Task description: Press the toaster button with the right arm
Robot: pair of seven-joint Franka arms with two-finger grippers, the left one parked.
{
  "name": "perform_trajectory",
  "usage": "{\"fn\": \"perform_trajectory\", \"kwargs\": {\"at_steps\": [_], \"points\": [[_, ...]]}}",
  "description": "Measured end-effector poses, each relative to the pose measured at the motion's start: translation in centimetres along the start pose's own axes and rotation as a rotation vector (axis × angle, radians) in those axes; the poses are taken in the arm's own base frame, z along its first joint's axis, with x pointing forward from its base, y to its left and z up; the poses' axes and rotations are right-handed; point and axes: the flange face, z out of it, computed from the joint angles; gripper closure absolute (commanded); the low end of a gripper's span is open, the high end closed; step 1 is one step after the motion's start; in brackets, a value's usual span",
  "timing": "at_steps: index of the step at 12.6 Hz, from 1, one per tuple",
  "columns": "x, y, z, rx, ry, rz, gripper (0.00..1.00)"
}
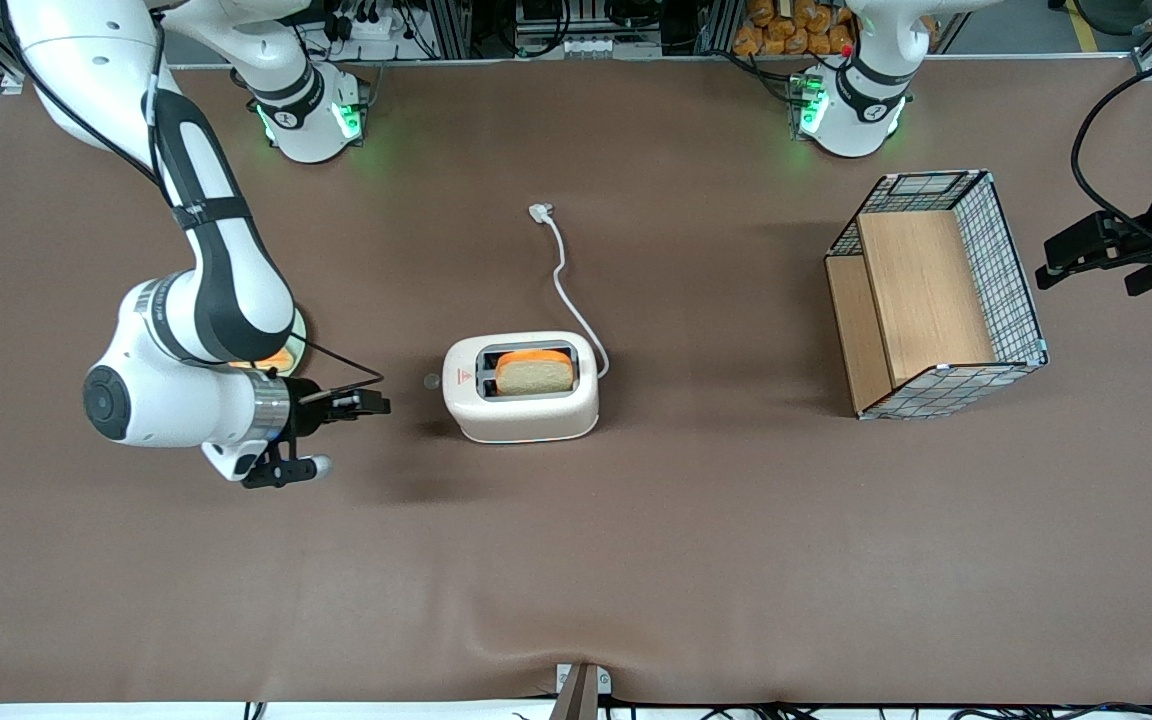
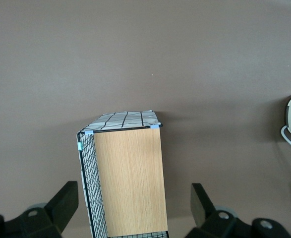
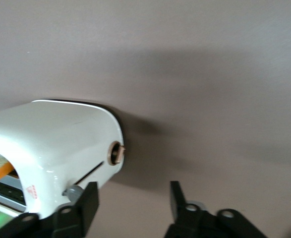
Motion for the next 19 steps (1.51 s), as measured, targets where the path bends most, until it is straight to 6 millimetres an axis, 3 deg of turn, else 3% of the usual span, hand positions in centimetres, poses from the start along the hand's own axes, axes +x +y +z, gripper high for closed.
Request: {"fn": "perform_trajectory", "kwargs": {"at_steps": [2, 6, 10, 12, 16, 19], "points": [[0.0, 1.6, -3.3, -0.03, 0.033, 0.001, 0.0], [-0.8, 4.3, -12.2, -0.07, 0.044, 0.003, 0.0], [-2.1, 5.3, -18.2, -0.167, 0.1, 0.006, 0.0], [-5.0, 4.1, -22.4, -0.245, 0.1, 0.049, 0.0], [-12.9, 2.4, -30.8, -0.336, 0.154, 0.153, 0.0], [-17.5, 3.8, -32.4, -0.336, 0.163, 0.202, 0.0]]}}
